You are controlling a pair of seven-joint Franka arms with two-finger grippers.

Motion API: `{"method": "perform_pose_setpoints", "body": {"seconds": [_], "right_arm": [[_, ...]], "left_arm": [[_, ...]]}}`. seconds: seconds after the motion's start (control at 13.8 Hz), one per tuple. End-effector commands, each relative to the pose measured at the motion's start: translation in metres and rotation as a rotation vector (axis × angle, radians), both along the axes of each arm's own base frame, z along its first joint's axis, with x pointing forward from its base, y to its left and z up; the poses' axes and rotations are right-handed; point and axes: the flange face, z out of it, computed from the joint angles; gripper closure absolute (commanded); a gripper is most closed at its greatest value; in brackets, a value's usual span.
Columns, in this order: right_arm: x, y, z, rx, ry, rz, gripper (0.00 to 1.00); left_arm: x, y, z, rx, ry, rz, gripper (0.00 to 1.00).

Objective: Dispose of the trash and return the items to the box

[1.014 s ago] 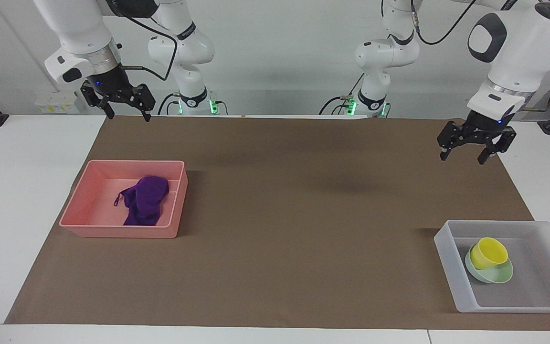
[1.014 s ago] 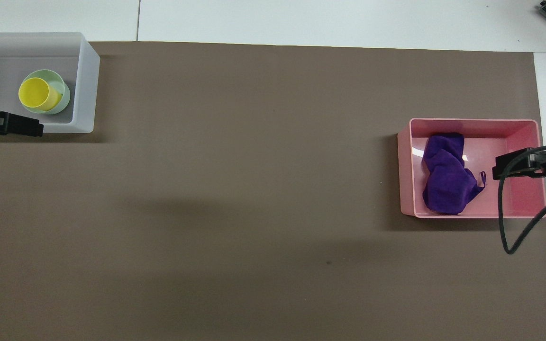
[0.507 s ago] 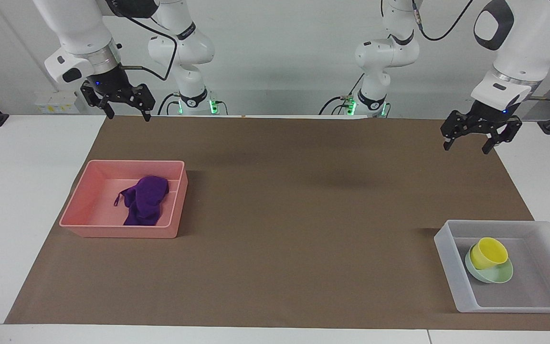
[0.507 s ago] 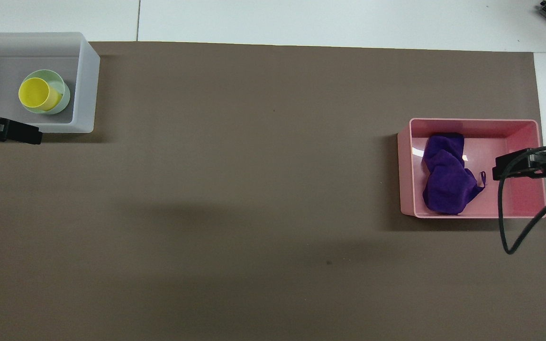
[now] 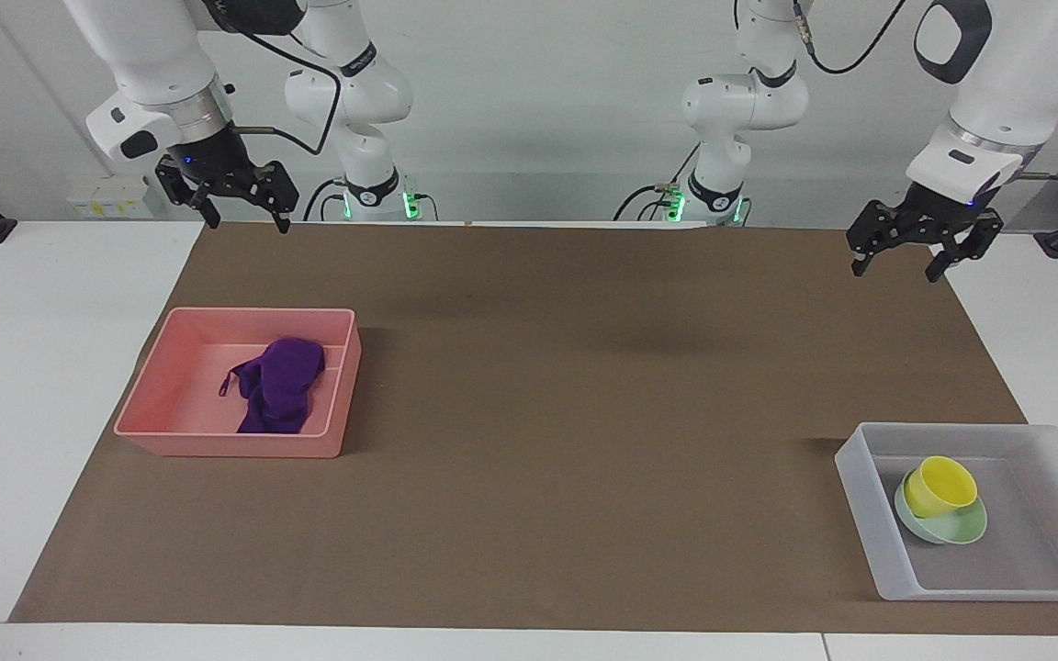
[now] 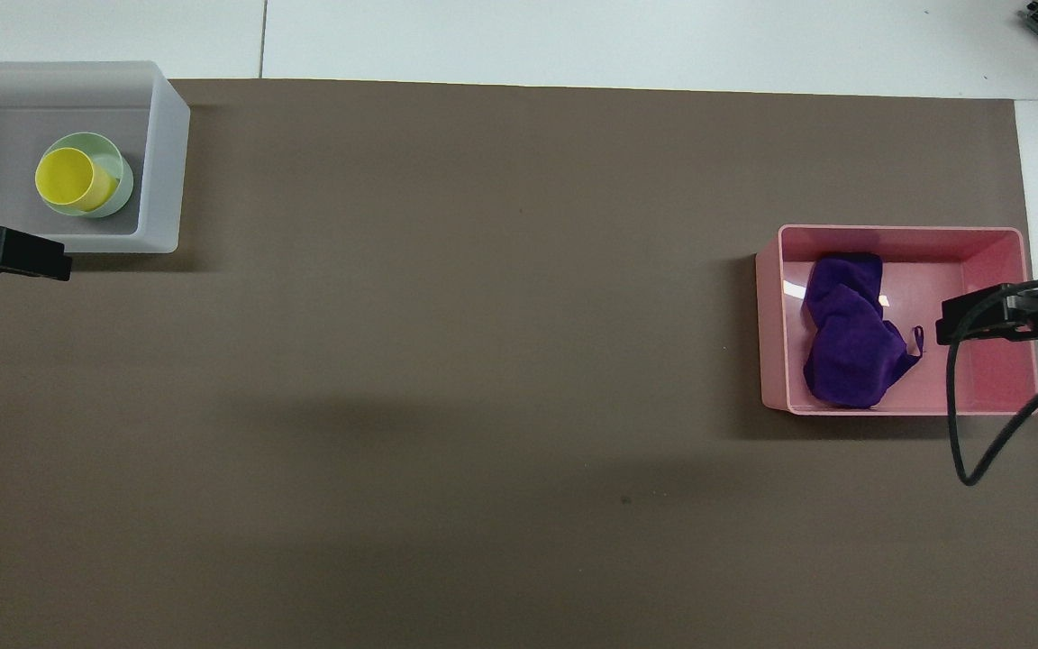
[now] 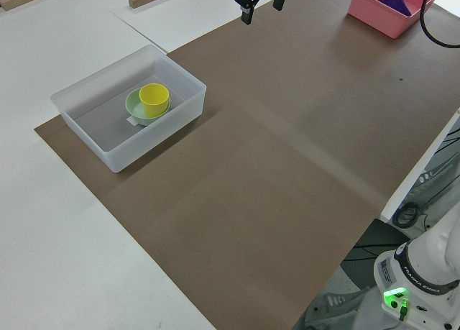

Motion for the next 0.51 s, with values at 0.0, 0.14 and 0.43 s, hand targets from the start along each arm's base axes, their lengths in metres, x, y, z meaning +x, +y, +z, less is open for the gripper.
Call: {"method": "perform_pose_setpoints", "body": {"seconds": [0.0, 0.14, 0.43], "right_arm": [[-0.0076, -0.0046, -0.0007, -0.005, -0.009, 0.022, 0.00], [-0.0076, -0.0046, -0.0007, -0.005, -0.009, 0.022, 0.00], [-0.0076, -0.0046, -0.0007, -0.005, -0.009, 0.022, 0.00]], "left_arm": [[-0.0037, 0.0036, 0.0009, 0.016, 0.017, 0.017, 0.00], [-0.0041, 0.0018, -0.0002, 0.014, 0.022, 0.015, 0.00], [-0.0073, 0.0045, -0.0053, 0.015, 0.039, 0.018, 0.00]]}}
